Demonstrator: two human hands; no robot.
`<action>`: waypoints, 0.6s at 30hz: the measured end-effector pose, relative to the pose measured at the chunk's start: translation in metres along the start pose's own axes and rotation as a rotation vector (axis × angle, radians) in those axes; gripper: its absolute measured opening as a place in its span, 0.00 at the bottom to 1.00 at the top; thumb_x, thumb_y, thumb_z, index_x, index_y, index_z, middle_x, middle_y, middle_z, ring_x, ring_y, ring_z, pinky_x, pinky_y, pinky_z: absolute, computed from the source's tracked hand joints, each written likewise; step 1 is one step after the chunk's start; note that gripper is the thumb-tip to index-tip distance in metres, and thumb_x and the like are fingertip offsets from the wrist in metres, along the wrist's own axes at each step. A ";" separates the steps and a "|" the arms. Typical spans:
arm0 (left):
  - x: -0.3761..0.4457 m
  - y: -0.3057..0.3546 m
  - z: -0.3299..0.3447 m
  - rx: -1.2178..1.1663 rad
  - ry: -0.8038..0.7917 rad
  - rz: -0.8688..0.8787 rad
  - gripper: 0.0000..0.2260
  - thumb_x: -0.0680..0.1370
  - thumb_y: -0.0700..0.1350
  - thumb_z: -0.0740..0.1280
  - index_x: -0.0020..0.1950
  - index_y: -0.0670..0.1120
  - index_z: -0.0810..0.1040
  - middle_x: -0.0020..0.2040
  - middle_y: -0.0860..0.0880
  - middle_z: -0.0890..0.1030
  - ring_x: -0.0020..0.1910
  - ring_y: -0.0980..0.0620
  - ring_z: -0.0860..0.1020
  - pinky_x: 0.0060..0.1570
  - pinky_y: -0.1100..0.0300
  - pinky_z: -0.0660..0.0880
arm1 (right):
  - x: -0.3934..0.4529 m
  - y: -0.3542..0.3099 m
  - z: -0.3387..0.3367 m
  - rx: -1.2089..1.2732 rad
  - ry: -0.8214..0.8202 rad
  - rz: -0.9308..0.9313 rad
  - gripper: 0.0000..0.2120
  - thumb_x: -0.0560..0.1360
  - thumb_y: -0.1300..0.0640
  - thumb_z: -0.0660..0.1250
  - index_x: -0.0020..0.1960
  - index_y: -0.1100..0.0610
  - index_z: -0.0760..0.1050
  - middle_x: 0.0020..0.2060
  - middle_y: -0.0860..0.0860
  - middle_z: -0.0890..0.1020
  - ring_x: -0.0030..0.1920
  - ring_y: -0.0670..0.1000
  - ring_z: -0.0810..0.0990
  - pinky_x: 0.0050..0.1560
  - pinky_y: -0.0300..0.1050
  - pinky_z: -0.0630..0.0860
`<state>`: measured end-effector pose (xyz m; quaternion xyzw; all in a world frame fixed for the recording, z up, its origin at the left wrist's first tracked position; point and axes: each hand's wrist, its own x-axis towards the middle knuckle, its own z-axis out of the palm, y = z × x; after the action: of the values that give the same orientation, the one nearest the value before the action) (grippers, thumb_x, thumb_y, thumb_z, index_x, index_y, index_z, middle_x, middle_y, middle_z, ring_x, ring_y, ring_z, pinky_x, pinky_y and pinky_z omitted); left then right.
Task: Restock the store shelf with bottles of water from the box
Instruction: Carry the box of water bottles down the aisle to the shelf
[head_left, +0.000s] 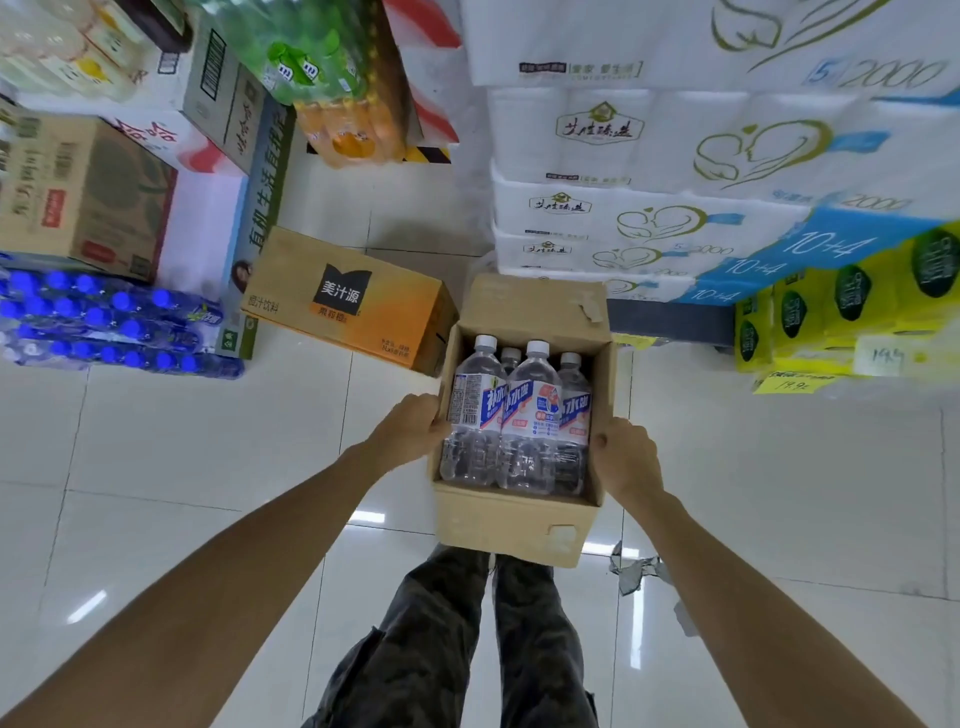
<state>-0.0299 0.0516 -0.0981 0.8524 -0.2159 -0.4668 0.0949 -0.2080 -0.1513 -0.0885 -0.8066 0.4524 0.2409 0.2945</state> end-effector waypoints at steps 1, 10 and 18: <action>-0.013 -0.003 0.002 -0.015 0.004 -0.009 0.09 0.80 0.49 0.65 0.50 0.43 0.76 0.45 0.46 0.82 0.39 0.52 0.81 0.35 0.67 0.74 | -0.010 -0.002 -0.003 -0.015 -0.004 -0.014 0.10 0.82 0.55 0.57 0.46 0.59 0.71 0.39 0.53 0.77 0.33 0.50 0.73 0.36 0.39 0.70; -0.134 -0.027 0.014 -0.281 0.094 -0.132 0.12 0.77 0.54 0.68 0.45 0.45 0.76 0.41 0.50 0.82 0.36 0.55 0.80 0.34 0.67 0.76 | -0.080 -0.033 -0.020 -0.184 -0.072 -0.177 0.11 0.82 0.57 0.57 0.51 0.62 0.75 0.46 0.57 0.81 0.40 0.54 0.78 0.37 0.40 0.71; -0.220 -0.062 0.033 -0.456 0.209 -0.282 0.15 0.79 0.51 0.65 0.54 0.40 0.78 0.51 0.44 0.83 0.46 0.48 0.83 0.48 0.57 0.81 | -0.131 -0.077 -0.009 -0.252 -0.001 -0.380 0.08 0.79 0.59 0.62 0.50 0.63 0.77 0.45 0.58 0.81 0.44 0.57 0.78 0.39 0.44 0.68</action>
<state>-0.1440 0.2082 0.0269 0.8741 0.0262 -0.4214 0.2400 -0.2019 -0.0477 0.0235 -0.9076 0.2584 0.2361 0.2321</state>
